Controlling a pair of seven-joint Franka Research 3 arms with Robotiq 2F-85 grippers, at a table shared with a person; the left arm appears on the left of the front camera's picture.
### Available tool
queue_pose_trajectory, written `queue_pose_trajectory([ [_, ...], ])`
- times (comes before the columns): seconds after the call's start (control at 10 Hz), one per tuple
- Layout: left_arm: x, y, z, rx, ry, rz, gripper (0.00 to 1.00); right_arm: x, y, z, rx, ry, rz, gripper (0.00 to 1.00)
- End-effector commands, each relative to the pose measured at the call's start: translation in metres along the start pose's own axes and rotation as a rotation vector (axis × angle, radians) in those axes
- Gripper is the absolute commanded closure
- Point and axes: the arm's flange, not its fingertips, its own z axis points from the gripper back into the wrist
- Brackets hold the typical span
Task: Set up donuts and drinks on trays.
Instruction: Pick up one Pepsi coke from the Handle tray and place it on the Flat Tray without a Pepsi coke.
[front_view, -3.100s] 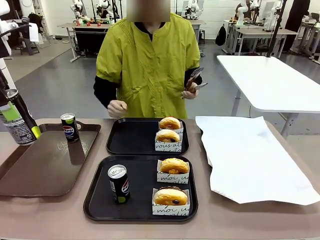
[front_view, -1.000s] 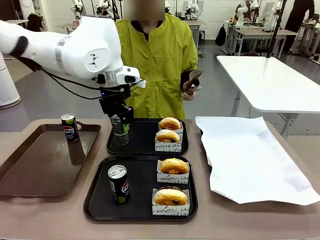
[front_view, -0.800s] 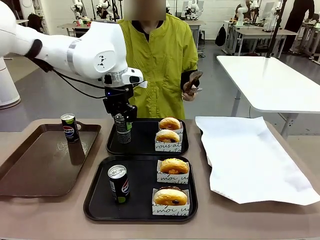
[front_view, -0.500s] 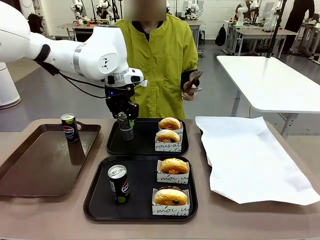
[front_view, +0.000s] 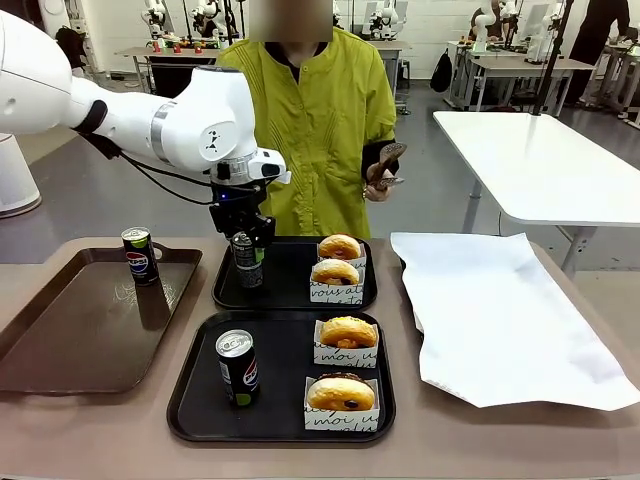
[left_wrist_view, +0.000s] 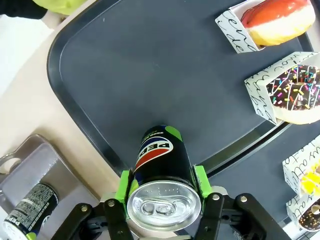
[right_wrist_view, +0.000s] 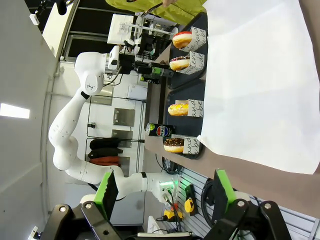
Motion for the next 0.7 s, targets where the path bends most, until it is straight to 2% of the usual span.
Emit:
queue_pose_trajectory([
  [0.0,-0.001,-0.002,0.005,0.040,-0.001,0.020,0.00,0.002,0.000,0.000,0.022,-0.006,0.015,0.00],
  [0.2,-0.002,-0.003,0.018,0.028,-0.009,0.006,0.00,0.002,0.000,0.000,0.022,-0.006,0.015,0.00],
  [0.3,-0.011,-0.007,0.032,0.029,-0.025,0.012,0.10,0.002,0.000,0.000,0.022,-0.006,0.015,0.00],
  [0.4,-0.029,-0.015,0.054,0.032,-0.046,0.042,0.00,0.002,0.000,0.000,0.022,-0.006,0.015,0.00],
  [0.6,-0.057,-0.021,0.082,0.024,-0.079,0.145,0.00,0.002,0.000,0.000,0.022,-0.006,0.015,0.00],
])
